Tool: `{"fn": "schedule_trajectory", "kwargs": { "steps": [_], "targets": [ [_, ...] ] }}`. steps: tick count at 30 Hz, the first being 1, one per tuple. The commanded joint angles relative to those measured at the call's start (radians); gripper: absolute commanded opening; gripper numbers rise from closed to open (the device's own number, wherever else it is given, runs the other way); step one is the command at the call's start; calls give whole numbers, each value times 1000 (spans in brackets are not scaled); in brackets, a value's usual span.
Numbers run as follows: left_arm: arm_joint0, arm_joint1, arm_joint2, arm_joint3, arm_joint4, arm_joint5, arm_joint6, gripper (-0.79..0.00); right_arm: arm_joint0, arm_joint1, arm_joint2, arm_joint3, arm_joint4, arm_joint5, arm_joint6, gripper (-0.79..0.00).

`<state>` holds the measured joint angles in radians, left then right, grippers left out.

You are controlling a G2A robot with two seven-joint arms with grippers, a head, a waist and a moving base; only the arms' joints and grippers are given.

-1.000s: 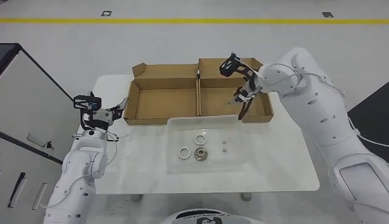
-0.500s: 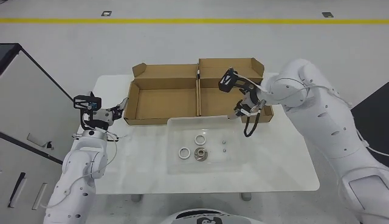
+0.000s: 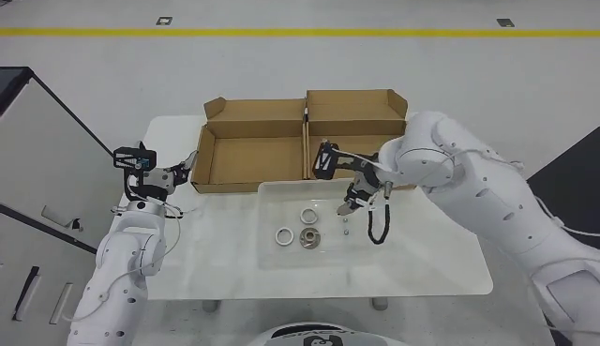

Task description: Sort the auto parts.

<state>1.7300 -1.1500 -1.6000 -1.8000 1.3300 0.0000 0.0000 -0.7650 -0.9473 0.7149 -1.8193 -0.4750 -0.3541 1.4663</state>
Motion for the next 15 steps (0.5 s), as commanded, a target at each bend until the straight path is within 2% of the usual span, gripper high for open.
{"fn": "schedule_trajectory", "kwargs": {
  "steps": [1, 10, 15],
  "targets": [
    [0, 0, 0, 0, 0, 0, 0, 0, 24, 12, -50, 1, 30, 2, 2, 0],
    [0, 0, 0, 0, 0, 0, 0, 0, 115, 46, -237, 46, 94, -16, -16, 0],
    [0, 0, 0, 0, 0, 0, 0, 0, 136, 46, -272, 67, 112, -34, -34, 0]
  ]
}}
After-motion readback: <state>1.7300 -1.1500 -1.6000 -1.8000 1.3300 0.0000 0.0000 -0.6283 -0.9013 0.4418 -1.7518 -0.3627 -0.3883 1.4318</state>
